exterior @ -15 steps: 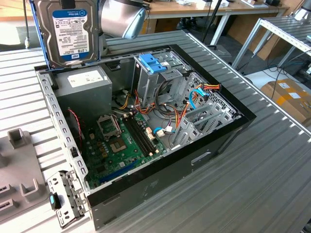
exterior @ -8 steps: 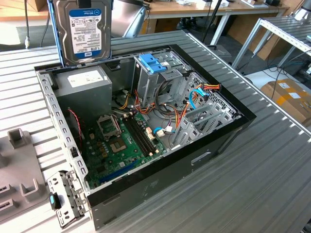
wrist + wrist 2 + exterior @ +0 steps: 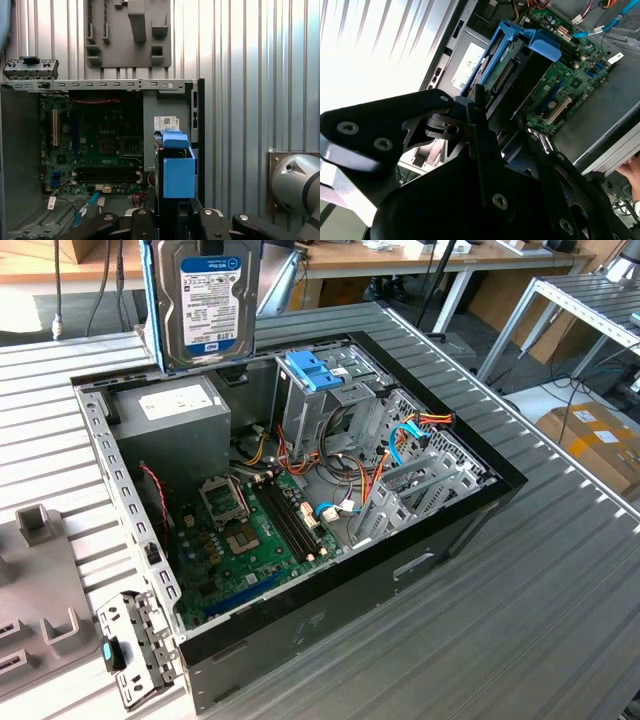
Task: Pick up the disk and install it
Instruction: 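Pick up the disk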
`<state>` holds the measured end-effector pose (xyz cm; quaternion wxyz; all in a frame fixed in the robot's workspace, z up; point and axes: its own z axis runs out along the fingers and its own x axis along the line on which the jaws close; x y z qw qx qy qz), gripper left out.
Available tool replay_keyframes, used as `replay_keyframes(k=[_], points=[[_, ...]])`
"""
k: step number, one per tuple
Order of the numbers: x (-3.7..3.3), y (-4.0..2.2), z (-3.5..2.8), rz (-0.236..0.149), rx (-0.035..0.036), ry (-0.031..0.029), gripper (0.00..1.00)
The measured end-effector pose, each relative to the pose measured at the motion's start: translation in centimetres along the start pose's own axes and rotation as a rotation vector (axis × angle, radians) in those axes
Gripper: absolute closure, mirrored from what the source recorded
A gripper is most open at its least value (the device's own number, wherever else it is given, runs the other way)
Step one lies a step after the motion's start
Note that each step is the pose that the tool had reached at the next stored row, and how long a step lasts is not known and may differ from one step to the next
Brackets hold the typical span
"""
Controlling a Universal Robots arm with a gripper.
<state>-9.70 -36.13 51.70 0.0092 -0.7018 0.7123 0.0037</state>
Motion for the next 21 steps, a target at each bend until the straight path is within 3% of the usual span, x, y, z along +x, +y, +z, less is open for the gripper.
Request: replay_keyframes(k=[7, 18, 21], points=[[-0.05, -3.56, 0.03, 0.0, 0.0, 0.0, 0.65], [-0.1, -7.22, 0.05, 0.0, 0.0, 0.0001, 0.65], [-0.14, -9.34, 0.07, 0.0, 0.0, 0.0, 0.65]])
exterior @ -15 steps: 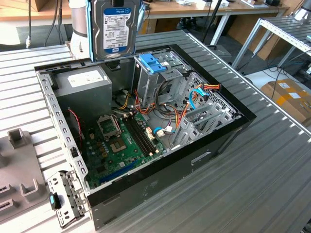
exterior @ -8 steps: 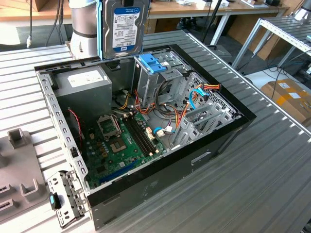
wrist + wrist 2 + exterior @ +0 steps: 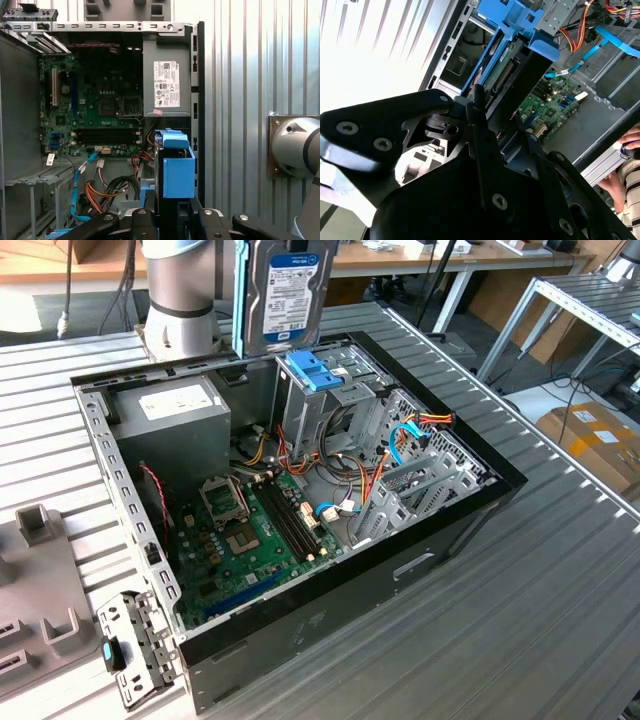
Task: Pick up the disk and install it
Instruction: 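Pick up the disk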
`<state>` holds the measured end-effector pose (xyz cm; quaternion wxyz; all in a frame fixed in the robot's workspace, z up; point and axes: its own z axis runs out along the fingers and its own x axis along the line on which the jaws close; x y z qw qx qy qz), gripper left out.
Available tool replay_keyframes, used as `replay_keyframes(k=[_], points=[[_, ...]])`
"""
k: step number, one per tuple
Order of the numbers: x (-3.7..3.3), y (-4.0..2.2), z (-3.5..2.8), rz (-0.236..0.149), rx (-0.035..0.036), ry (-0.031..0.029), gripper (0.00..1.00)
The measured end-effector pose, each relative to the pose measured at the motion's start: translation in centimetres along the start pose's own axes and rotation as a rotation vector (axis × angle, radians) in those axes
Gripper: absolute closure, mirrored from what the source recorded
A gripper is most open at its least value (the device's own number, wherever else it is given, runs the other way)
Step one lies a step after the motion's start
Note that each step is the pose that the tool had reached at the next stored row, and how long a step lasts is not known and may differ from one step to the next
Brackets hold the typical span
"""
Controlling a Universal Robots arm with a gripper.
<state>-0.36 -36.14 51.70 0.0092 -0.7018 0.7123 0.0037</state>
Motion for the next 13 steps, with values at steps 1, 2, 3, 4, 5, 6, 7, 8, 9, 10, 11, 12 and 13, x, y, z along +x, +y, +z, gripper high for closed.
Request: replay_keyframes(k=[1, 2, 3, 4, 5, 6, 7, 8, 9, 10, 11, 12, 13], points=[[-0.01, -0.4, 0.0, 0.0, 0.0, 0.0, 0.65], [-0.01, -0.79, 0.0, 0.0, 0.0, 0.0, 0.65], [-0.03, -1.45, 0.01, 0.0, 0.0, 0.0, 0.65], [-0.03, -2.11, 0.02, 0.0, 0.0, 0.0, 0.65], [-0.04, -2.45, 0.02, 0.0, 0.0, 0.0, 0.65], [-0.04, -2.9, 0.03, 0.0, 0.0, -0.0001, 0.65], [-0.05, -3.54, 0.03, 0.0, 0.0, -0.0001, 0.65], [-0.06, -4.01, 0.03, 0.0, 0.0, -0.0001, 0.65], [-0.06, -4.33, 0.04, 0.0, 0.0, 0.0, 0.65], [-0.07, -4.91, 0.04, 0.0, 0.0, 0.0, 0.65], [-0.08, -5.17, 0.04, 0.0, 0.0, -0.0001, 0.65], [-0.08, -5.5, 0.04, 0.0, 0.0, 0.0, 0.65], [-0.09, -5.92, 0.05, 0.0, 0.0, -0.0001, 0.65]])
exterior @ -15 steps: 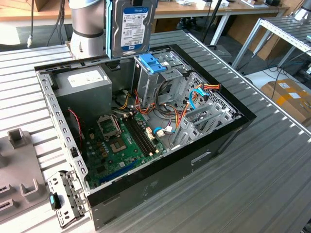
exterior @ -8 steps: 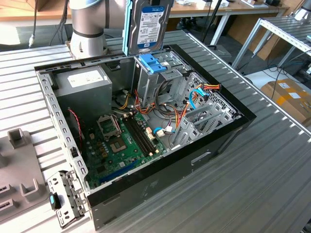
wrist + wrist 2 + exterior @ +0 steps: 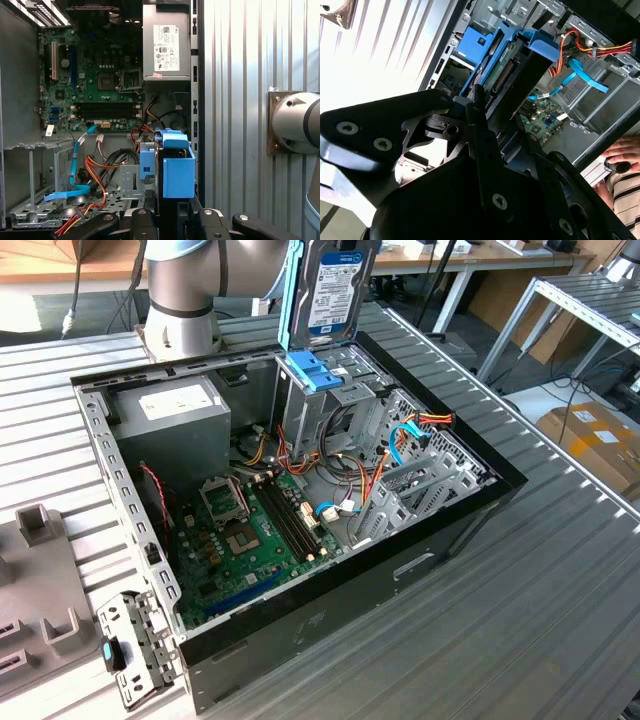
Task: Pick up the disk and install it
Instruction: 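Pick up the disk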
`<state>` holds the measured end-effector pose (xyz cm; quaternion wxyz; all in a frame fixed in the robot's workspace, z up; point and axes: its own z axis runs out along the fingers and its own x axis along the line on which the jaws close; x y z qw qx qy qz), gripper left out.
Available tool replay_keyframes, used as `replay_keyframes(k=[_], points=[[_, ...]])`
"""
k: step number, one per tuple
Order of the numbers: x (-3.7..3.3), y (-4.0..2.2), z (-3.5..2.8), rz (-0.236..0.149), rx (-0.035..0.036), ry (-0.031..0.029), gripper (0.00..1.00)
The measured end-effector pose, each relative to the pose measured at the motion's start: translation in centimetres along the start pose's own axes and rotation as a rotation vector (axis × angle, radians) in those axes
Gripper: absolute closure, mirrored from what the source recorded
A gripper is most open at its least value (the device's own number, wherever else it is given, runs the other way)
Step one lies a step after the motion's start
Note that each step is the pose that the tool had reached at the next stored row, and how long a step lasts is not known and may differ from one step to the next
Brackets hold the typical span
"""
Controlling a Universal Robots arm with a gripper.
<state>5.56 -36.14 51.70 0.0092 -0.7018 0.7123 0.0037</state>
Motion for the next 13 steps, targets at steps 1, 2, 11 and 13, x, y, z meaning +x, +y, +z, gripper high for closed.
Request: replay_keyframes(k=[1, 2, 11, 13], points=[[-0.01, -0.4, 0.0, 0.0, 0.0, 0.0001, 0.65], [-0.01, -0.78, 0.0, 0.0, 0.0, 0.0, 0.65], [0.12, -1.79, 0.0, 0.0, 0.0, 0.0002, 0.65], [0.29, -1.79, 0.0, 0.0, 0.0, 0.0002, 0.65]])
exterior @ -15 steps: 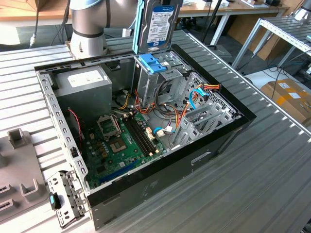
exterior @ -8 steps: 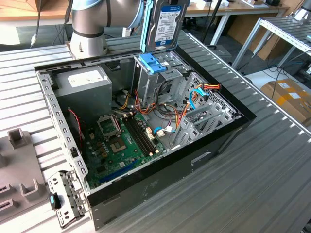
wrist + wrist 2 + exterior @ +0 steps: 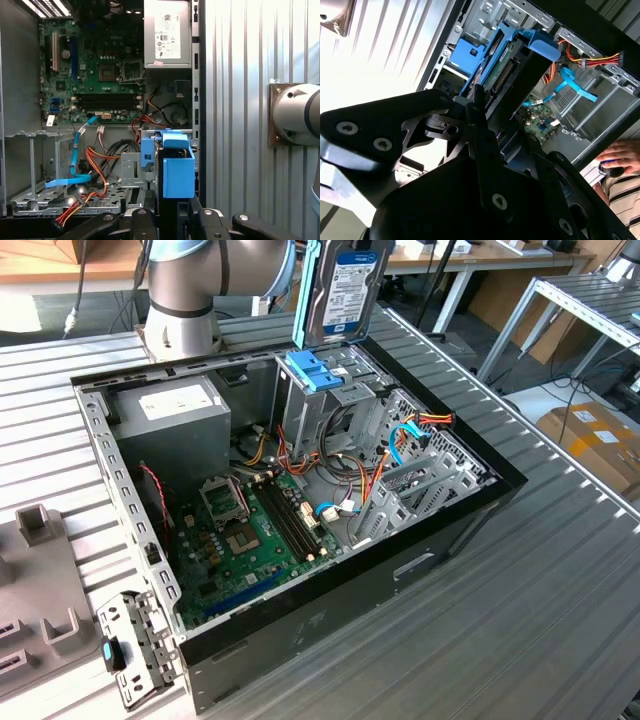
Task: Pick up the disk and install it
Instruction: 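Pick up the disk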
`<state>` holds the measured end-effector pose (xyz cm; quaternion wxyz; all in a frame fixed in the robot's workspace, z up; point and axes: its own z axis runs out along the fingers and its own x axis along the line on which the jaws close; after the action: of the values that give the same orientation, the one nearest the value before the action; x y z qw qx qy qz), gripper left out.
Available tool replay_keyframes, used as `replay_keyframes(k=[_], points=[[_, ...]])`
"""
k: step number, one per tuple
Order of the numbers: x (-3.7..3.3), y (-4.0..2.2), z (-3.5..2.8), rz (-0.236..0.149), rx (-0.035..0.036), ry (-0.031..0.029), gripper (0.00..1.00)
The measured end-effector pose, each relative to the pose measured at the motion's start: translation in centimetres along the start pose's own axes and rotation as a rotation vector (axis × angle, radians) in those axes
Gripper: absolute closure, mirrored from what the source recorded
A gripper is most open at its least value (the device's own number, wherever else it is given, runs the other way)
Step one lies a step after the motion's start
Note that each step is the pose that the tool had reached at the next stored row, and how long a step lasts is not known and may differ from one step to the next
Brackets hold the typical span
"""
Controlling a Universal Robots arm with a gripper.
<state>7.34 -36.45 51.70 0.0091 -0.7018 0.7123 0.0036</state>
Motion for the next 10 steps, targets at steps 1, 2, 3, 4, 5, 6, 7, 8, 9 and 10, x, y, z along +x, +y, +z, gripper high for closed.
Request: replay_keyframes(k=[1, 2, 3, 4, 5, 6, 7, 8, 9, 10], points=[[0.21, 0.0, 0.0, 0.0, 0.0, -0.0002, 0.65], [0.42, -0.01, 0.0, 0.0, 0.0, -0.0001, 0.65], [0.74, -0.01, -0.01, 0.0, 0.0, -0.0001, 0.65], [0.92, -0.01, -0.01, 0.0, 0.0, -0.0001, 0.65], [1.11, -0.01, -0.01, 0.0, 0.0, -0.0001, 0.65], [1.29, -0.02, -0.02, 0.0, 0.0, -0.0001, 0.65], [1.47, -0.02, -0.02, 0.0, 0.0, -0.0001, 0.65], [1.59, -0.02, -0.03, 0.0, 0.0, 0.0, 0.65], [1.72, -0.02, -0.02, 0.0, 0.0001, -0.0002, 0.65], [1.94, -0.03, -0.03, 0.0, 0.0, -0.0002, 0.65]])
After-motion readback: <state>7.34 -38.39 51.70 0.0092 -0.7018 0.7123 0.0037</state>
